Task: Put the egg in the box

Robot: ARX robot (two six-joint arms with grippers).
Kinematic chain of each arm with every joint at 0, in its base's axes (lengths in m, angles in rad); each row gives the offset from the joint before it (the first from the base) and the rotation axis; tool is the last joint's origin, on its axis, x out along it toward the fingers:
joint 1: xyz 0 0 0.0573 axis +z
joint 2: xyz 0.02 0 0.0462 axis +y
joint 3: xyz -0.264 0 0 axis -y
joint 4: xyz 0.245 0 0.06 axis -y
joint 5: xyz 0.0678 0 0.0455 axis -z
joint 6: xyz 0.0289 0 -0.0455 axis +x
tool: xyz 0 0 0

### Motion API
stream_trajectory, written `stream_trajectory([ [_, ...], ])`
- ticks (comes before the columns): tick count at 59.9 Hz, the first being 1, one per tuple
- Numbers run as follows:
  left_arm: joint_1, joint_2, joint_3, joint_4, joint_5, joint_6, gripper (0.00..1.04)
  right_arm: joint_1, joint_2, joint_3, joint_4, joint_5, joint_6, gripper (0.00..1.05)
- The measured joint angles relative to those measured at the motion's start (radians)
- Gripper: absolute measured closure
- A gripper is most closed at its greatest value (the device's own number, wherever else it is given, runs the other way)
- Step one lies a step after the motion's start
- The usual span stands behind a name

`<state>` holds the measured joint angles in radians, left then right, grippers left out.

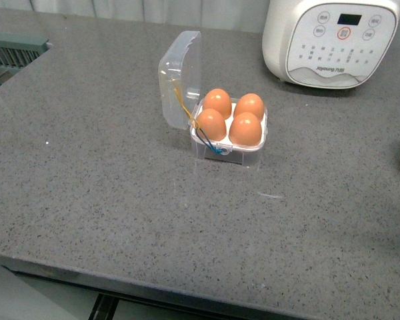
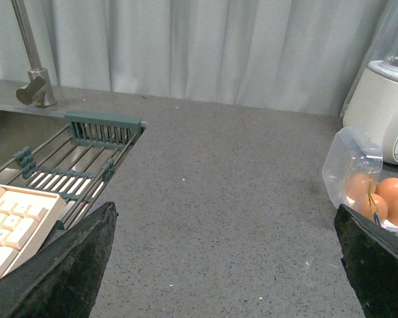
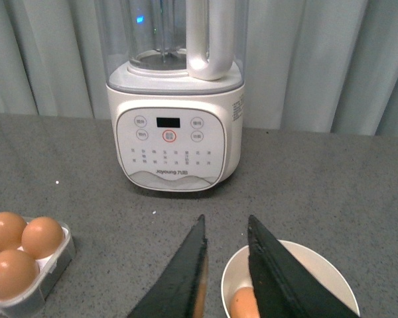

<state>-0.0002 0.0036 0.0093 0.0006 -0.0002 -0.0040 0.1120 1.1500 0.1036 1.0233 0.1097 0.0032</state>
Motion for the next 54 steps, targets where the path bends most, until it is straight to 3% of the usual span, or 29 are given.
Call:
stream_trajectory([
  [2, 0.0, 0.0, 0.0, 0.0, 0.0, 0.0, 0.07, -0.009, -0.043, -0.015, -0.026, -0.01, -0.005, 1.04],
  [19, 0.0, 0.0, 0.0, 0.0, 0.0, 0.0, 0.07, -0.107, -0.28, -0.071, -0.201, -0.103, -0.003, 1.04],
  [54, 0.0, 0.0, 0.0, 0.0, 0.0, 0.0, 0.07, -0.109, -0.68, -0.098, -0.557, -0.108, -0.003, 1.04],
])
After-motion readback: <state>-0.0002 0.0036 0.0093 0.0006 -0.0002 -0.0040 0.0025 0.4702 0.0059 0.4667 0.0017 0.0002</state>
